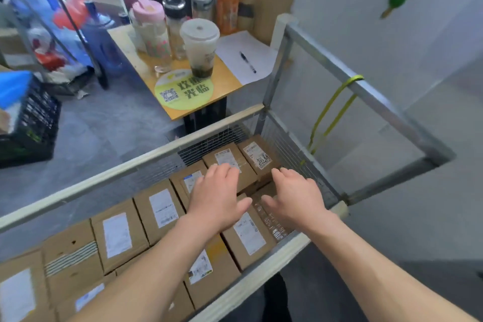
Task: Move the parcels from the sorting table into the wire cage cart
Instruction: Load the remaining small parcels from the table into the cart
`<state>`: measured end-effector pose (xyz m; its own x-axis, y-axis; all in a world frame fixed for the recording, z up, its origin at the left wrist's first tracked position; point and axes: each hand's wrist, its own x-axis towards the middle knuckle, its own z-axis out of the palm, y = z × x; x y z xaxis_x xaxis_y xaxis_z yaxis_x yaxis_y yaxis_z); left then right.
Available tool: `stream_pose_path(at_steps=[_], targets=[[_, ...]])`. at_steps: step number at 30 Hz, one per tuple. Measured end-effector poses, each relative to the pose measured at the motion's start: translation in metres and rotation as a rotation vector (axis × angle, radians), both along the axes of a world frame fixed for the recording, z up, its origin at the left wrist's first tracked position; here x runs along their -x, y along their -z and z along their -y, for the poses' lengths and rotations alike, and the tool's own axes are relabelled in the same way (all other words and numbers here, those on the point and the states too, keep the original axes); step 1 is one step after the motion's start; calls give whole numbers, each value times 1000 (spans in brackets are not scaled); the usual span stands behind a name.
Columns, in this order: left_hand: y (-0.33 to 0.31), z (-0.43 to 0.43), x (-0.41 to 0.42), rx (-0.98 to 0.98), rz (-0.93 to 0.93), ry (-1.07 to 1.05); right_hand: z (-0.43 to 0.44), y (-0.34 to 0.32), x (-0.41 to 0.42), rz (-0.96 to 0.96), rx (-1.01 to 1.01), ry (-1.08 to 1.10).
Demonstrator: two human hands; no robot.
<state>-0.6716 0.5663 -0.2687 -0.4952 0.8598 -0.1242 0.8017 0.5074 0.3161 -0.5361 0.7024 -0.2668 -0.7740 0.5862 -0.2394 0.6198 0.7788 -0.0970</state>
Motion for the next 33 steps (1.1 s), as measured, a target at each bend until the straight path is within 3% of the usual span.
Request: stream_pose_path(at_steps=[16,33], targets=[[-158,-33,-112,-307,-190,472,34,-181,-162,-61,-288,458],[-221,-23,-349,-400,-226,816,124,-238,-409,-56,-419,843]])
